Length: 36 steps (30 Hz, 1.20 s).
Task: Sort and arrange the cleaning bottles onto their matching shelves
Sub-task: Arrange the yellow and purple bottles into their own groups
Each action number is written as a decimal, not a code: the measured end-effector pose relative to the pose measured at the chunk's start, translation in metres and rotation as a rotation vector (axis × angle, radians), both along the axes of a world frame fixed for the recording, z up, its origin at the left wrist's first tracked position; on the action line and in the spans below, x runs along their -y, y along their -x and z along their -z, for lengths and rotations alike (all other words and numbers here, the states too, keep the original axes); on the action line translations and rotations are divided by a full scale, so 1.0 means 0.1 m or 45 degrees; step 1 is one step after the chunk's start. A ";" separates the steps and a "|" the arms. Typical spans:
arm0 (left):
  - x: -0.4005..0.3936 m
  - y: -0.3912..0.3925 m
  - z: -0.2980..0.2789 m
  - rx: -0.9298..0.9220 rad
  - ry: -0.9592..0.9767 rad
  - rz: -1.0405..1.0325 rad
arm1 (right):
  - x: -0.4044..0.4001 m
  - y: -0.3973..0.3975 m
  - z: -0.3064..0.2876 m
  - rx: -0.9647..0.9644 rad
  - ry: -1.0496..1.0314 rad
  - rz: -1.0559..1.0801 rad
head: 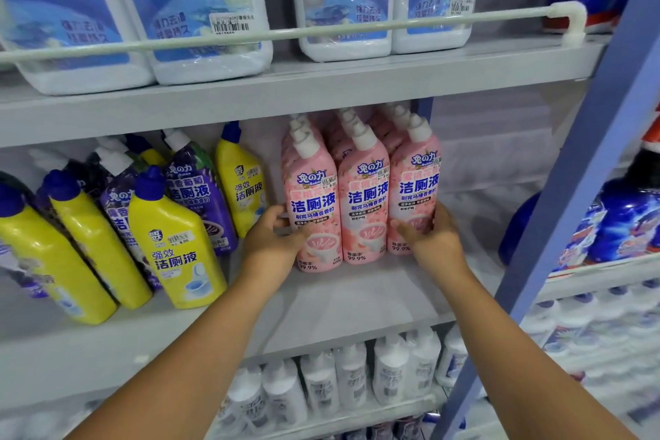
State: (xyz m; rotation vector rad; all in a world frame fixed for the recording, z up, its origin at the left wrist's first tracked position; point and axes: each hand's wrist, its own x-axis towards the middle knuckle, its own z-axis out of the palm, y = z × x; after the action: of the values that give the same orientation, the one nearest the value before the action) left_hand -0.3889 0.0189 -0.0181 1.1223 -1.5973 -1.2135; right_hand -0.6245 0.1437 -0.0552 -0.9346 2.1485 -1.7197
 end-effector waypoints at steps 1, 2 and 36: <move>-0.02 -0.03 -0.02 -0.018 0.001 -0.021 | -0.03 -0.09 -0.03 0.021 0.019 0.040; -0.05 -0.09 -0.05 -0.038 0.000 -0.064 | -0.08 -0.22 -0.08 0.064 0.045 0.106; 1.23 -3.80 0.04 -0.010 0.283 -0.555 | 1.48 -4.10 -0.34 0.034 0.019 -0.770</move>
State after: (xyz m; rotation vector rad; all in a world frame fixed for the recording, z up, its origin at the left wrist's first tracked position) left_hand -0.0090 -0.1041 -0.0226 1.2349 -1.3492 -0.7360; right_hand -0.2145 -0.0042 -0.0212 -1.3753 1.5970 -1.4252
